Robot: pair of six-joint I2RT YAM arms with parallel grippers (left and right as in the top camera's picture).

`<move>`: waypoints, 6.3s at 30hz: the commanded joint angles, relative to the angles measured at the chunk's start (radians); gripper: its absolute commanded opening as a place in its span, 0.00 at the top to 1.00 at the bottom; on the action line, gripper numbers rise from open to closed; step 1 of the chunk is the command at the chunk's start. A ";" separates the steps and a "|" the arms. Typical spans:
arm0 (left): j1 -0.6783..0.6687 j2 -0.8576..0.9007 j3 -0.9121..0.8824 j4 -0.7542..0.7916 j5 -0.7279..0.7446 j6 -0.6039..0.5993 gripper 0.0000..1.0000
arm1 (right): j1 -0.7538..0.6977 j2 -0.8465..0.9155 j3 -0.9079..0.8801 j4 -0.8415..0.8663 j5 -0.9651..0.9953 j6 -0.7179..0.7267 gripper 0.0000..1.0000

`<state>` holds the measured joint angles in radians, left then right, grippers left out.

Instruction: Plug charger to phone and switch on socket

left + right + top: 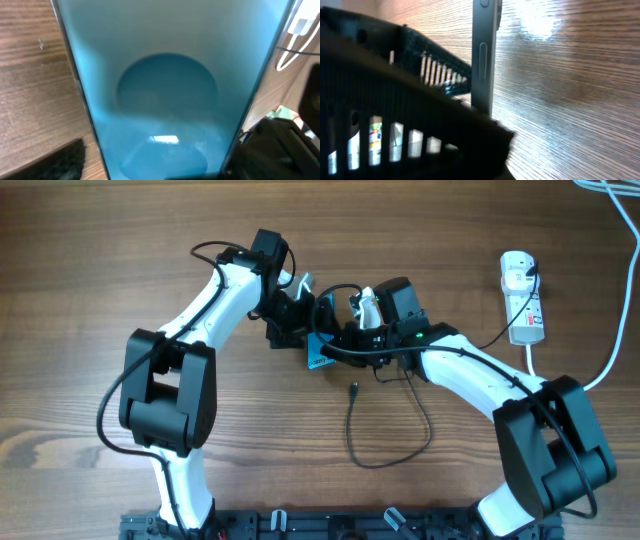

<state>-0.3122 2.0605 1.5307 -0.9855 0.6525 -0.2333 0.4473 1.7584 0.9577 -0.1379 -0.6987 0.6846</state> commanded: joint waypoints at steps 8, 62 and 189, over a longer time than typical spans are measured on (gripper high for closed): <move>-0.005 -0.026 0.005 0.013 -0.006 0.020 0.18 | -0.049 0.005 0.011 0.053 -0.211 -0.005 0.96; 0.205 -0.032 0.006 0.172 0.921 0.305 0.96 | -0.108 0.005 0.010 0.435 -0.391 0.233 0.22; 0.150 -0.031 0.005 -0.110 0.149 0.138 0.96 | 0.238 -0.113 -0.216 -0.468 0.887 0.179 0.67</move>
<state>-0.1619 2.0533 1.5295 -1.0931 0.7815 -0.0887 0.6949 1.6241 0.7887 -0.6193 0.2092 0.8440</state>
